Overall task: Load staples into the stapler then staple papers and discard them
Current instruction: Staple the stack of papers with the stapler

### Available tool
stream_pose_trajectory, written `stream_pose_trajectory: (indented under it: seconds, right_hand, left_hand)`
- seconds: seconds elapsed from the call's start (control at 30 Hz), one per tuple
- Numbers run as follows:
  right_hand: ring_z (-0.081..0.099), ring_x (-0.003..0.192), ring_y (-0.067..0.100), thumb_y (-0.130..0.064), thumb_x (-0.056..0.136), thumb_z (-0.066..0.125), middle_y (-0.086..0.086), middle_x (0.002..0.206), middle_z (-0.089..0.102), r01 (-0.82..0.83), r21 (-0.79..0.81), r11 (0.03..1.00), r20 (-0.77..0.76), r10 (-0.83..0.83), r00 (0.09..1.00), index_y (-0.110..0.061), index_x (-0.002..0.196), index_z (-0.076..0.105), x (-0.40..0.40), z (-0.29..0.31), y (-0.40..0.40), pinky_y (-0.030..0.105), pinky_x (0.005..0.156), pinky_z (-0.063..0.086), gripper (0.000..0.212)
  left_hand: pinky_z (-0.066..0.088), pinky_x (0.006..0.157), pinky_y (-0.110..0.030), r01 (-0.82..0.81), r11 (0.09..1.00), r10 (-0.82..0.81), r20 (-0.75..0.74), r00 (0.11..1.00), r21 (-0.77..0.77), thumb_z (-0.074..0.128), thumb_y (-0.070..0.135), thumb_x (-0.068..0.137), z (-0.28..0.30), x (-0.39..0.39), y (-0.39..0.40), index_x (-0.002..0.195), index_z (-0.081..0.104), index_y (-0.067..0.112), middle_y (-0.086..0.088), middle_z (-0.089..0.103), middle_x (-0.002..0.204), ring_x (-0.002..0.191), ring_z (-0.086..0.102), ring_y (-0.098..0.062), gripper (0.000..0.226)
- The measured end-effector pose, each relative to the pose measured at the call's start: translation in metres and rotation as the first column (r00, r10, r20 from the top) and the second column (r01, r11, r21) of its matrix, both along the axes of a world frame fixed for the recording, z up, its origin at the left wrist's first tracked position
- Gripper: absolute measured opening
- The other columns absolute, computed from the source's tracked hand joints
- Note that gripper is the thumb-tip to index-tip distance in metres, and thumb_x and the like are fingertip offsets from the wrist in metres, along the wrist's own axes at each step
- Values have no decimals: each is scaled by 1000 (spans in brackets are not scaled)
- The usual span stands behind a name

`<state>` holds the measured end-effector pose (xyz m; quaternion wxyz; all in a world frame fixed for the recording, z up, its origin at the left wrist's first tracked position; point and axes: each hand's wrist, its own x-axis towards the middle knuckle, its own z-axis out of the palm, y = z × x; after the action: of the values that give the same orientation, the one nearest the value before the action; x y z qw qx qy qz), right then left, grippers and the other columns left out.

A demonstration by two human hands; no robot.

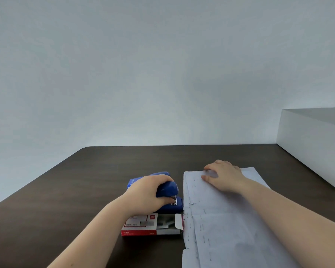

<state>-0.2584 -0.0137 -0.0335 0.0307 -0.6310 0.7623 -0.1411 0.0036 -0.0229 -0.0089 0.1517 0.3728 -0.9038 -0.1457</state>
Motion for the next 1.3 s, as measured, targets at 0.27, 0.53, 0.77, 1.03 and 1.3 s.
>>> stream_pose_trajectory:
  seconds: [0.27, 0.53, 0.77, 1.03, 1.3]
  right_hand:
    - [57, 98, 21, -25, 92, 54, -1, 93, 60, 15, -332, 943, 283, 85, 955, -21, 94, 68, -9, 8, 2, 37, 87, 45, 15]
    - [58, 86, 16, -17, 93, 53, 1, 92, 67, 5, -335, 942, 484, 168, 859, -11, 85, 66, -23, 36, 21, 19, 68, 42, 16]
    - [62, 98, 16, -22, 89, 54, -11, 94, 67, -28, -179, 983, 288, 80, 954, -32, 79, 62, -22, 15, 17, 39, 94, 47, 16]
    - [60, 104, 16, -22, 91, 48, -8, 106, 69, -20, -128, 992, 164, 41, 986, -24, 96, 68, -13, 17, 10, 31, 94, 39, 20]
    - [60, 102, 17, -22, 91, 46, -9, 104, 68, -5, -120, 993, 164, 25, 986, -27, 95, 66, -10, 19, -1, 32, 92, 36, 21]
  left_hand:
    - [50, 82, -24, 35, 999, -35, -169, 985, -4, 69, 37, 81, 13, -7, 3, 104, 60, 30, 16, 66, 92, 86, 62, -4, 25]
    - [51, 86, -35, 47, 999, -46, -93, 995, 10, 67, 41, 81, 14, -32, 11, 102, 57, 31, 15, 64, 93, 87, 60, -10, 25]
    - [49, 89, -33, 58, 998, -58, 24, 998, 3, 65, 39, 84, 8, -44, 17, 112, 57, 28, 12, 66, 106, 94, 60, -12, 32]
    - [47, 89, -21, 101, 994, -100, -25, 995, 40, 68, 33, 83, 12, -39, 17, 116, 60, 29, 14, 67, 108, 97, 60, -5, 34]
    - [46, 91, -33, -10, 979, 41, -149, 988, 206, 30, 50, 97, 16, -48, 18, 104, 66, 16, -5, 69, 105, 94, 60, -17, 50]
